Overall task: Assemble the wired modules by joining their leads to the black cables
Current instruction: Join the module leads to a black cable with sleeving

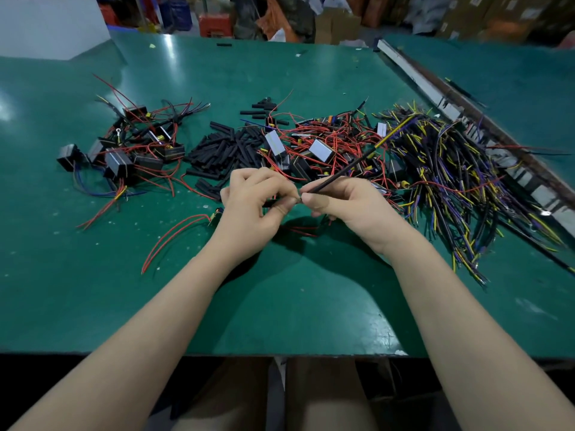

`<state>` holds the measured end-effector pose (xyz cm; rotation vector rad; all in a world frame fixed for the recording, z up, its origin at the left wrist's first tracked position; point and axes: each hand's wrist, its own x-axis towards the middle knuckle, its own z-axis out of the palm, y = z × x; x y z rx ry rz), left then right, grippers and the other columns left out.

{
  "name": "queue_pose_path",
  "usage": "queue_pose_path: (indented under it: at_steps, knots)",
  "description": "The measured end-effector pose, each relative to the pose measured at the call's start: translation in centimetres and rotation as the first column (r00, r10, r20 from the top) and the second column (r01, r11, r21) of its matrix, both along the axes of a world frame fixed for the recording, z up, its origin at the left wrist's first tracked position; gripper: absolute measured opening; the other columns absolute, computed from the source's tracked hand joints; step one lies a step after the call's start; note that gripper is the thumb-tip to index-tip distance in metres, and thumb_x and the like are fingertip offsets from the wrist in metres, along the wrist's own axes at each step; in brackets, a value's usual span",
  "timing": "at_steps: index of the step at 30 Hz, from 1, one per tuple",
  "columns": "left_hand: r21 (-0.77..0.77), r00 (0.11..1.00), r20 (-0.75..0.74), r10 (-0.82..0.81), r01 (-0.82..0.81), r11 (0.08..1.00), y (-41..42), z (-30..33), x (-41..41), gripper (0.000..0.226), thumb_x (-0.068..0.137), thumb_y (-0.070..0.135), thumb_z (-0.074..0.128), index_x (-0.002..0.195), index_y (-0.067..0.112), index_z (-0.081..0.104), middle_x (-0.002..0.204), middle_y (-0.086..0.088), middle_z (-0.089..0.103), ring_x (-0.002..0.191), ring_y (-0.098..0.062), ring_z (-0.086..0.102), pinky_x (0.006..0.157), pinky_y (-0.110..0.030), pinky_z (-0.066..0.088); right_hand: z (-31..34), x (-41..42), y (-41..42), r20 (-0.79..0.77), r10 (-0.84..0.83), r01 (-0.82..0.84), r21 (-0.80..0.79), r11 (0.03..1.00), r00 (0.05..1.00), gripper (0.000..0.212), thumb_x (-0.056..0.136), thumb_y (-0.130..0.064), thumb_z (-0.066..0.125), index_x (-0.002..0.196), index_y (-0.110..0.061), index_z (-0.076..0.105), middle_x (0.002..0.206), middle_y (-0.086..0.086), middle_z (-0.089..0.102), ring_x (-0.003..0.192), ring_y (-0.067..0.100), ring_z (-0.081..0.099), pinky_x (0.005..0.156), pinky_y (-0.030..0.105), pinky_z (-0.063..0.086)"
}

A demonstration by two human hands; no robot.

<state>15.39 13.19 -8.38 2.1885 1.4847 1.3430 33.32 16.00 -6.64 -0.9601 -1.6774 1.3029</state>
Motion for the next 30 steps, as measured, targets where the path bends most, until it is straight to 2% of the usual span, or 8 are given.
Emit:
queue_pose_path:
  at_steps: [5,9,14,17,20,24,28,30]
  knots:
    - [-0.023,0.986,0.163,0.037,-0.034,0.999,0.1,0.6,0.7,0.010,0.085,0.022,0.057,0.081,0.031,0.059,0.085,0.022,0.057,0.103,-0.023,0.048,0.091,-0.035,0.030,0.0,-1.2,-0.2,-0.022,-0.104,0.105,0.076,0.992,0.994,0.014,0.089,-0.011,0.066,0.087,-0.024,0.069,0.067,-0.015,0.069,0.060,-0.002,0.060,0.056,0.008,0.044]
    - [-0.042,0.964,0.246,0.101,-0.093,0.995,0.2,0.6,0.9,0.015,0.086,0.023,0.058,0.079,0.037,0.058,0.084,0.021,0.057,0.101,-0.020,0.048,0.090,-0.034,0.031,-0.2,-2.0,-0.2,-0.019,-0.188,0.189,0.117,0.975,0.982,0.012,0.088,-0.014,0.068,0.087,-0.026,0.069,0.070,-0.012,0.067,0.060,0.005,0.056,0.065,0.019,0.048]
    - [-0.039,0.932,0.329,0.153,-0.149,0.988,0.2,0.5,0.9,0.008,0.086,0.025,0.060,0.084,0.031,0.064,0.080,0.020,0.056,0.094,-0.012,0.046,0.084,-0.015,0.033,-0.4,-2.4,-0.5,0.044,-0.257,0.214,0.429,0.878,0.965,0.007,0.088,-0.009,0.069,0.094,-0.011,0.071,0.087,-0.002,0.068,0.081,0.006,0.062,0.075,0.018,0.046]
    - [-0.038,0.939,0.295,0.176,-0.173,0.984,0.0,0.4,1.0,0.006,0.088,0.020,0.064,0.087,0.024,0.069,0.080,0.014,0.060,0.092,-0.014,0.050,0.088,-0.030,0.041,-0.9,-2.8,-0.5,0.051,-0.327,0.249,0.541,0.803,0.944,0.010,0.084,-0.002,0.070,0.093,0.001,0.071,0.090,0.007,0.065,0.084,0.010,0.059,0.079,0.015,0.044]
    - [-0.036,0.939,0.255,0.230,-0.229,0.973,-0.3,0.5,1.2,0.010,0.087,0.025,0.062,0.084,0.019,0.069,0.083,0.005,0.066,0.092,-0.018,0.053,0.086,-0.050,0.042,-1.2,-3.3,-0.6,0.068,-0.326,0.252,0.495,0.831,0.943,0.009,0.084,-0.003,0.072,0.091,0.002,0.072,0.086,0.005,0.063,0.082,0.008,0.058,0.077,0.016,0.044]
    - [-0.015,0.940,0.163,0.299,-0.300,0.954,-0.4,0.5,1.6,0.016,0.084,0.030,0.059,0.076,0.018,0.067,0.078,0.004,0.065,0.089,-0.020,0.053,0.080,-0.038,0.035,-1.2,-2.5,-0.3,0.181,-0.308,0.154,0.575,0.803,0.934,0.008,0.084,-0.006,0.072,0.089,0.000,0.071,0.085,0.003,0.062,0.080,0.010,0.057,0.074,0.014,0.043]
    - [-0.034,0.933,-0.007,0.361,-0.361,0.932,-0.1,0.3,1.5,0.010,0.083,0.030,0.064,0.076,0.024,0.067,0.076,0.006,0.060,0.091,-0.017,0.048,0.071,-0.030,0.017,-1.2,-1.7,-0.4,0.339,-0.345,0.046,0.653,0.756,0.875,0.008,0.086,-0.012,0.064,0.093,-0.009,0.066,0.093,-0.005,0.056,0.085,0.018,0.059,0.070,0.042,0.051]
    - [-0.028,0.942,-0.073,0.328,-0.330,0.943,0.2,0.1,1.0,0.011,0.083,0.032,0.063,0.076,0.026,0.068,0.075,0.007,0.059,0.090,-0.014,0.045,0.070,-0.029,0.014,-1.2,-1.4,-0.5,0.370,-0.342,0.012,0.664,0.748,0.864,0.009,0.089,-0.016,0.061,0.096,-0.014,0.065,0.098,-0.005,0.056,0.088,0.019,0.058,0.071,0.046,0.050]
